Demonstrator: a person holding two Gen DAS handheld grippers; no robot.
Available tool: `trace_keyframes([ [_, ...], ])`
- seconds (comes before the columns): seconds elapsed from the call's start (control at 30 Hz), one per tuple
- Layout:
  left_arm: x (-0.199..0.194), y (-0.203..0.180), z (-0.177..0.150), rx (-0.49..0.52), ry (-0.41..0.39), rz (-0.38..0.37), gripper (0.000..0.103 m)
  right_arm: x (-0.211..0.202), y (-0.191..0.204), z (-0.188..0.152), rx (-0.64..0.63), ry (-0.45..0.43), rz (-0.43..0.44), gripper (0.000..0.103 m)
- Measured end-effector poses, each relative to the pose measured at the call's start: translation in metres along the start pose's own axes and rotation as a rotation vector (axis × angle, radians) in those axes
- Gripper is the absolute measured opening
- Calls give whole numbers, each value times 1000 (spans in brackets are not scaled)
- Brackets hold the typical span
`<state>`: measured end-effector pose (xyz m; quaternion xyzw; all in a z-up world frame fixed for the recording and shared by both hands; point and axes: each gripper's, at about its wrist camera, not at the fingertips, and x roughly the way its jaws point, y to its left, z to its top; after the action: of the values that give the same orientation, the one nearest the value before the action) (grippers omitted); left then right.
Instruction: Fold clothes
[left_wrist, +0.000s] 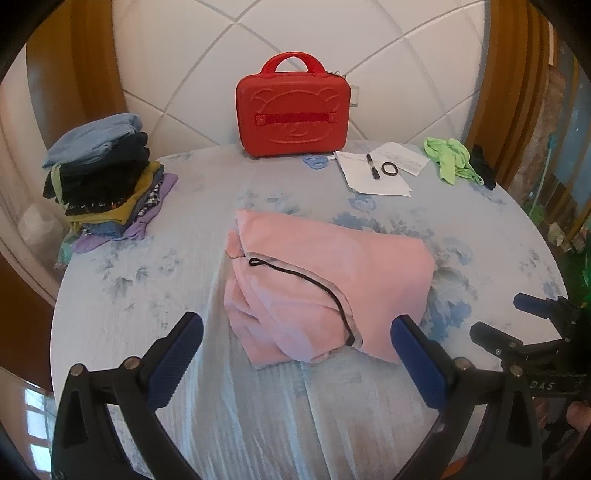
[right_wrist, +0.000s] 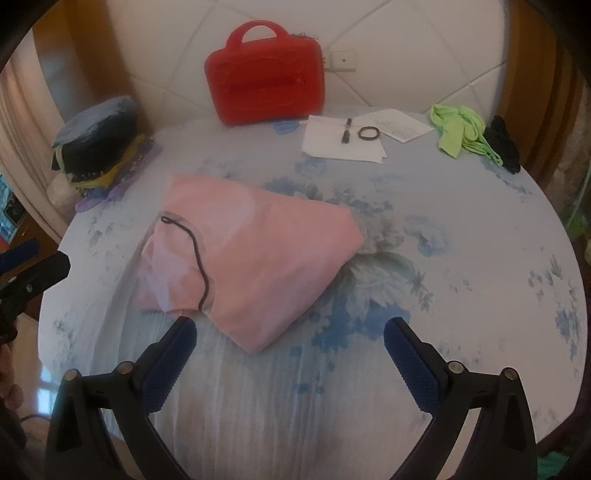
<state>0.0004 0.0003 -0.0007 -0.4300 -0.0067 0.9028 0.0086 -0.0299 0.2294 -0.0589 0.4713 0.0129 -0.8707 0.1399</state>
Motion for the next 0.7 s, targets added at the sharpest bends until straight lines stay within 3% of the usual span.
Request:
trace_keyframes([
  [0.7,5,2,-4,27,26,14,103,-2,2,1,13,-5,-13,103],
])
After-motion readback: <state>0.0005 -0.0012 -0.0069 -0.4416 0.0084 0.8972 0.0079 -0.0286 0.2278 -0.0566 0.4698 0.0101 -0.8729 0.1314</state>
